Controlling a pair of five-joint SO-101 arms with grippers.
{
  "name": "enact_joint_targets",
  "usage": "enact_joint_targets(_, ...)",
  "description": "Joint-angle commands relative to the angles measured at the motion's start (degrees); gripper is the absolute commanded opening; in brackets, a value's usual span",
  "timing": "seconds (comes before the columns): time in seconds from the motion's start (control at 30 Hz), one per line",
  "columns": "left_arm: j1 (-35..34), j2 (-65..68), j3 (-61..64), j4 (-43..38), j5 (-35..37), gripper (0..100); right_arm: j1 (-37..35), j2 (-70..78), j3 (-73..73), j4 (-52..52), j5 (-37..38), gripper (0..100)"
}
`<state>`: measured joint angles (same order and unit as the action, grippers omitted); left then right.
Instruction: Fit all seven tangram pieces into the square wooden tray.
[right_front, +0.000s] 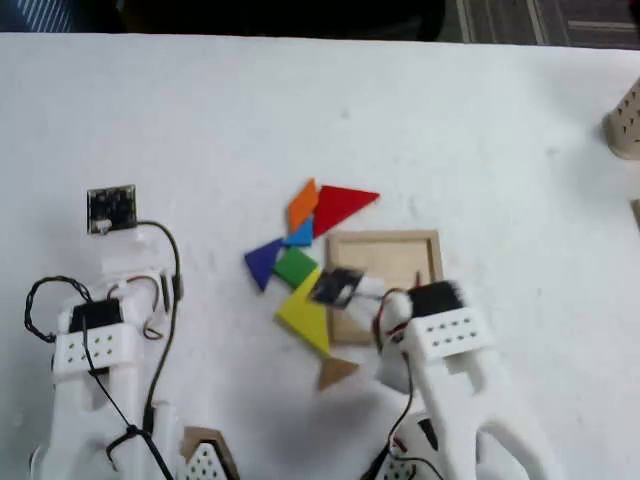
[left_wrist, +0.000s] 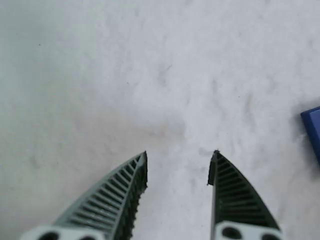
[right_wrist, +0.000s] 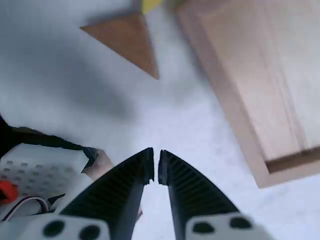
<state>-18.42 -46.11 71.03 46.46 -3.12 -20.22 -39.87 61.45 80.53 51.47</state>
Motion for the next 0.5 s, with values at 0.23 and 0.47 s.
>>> enact_joint_targets(0.23,-0.66,0.57,-1.23,-1.49,0.53,21,-15.60,-1.01,6.42,-13.67,-6.86,1.8)
enact_joint_targets(0.47,-0.66,0.57,-1.23,-1.49,0.53,21,-18.77,-1.01,11.08,-25.45,-14.95,1.7)
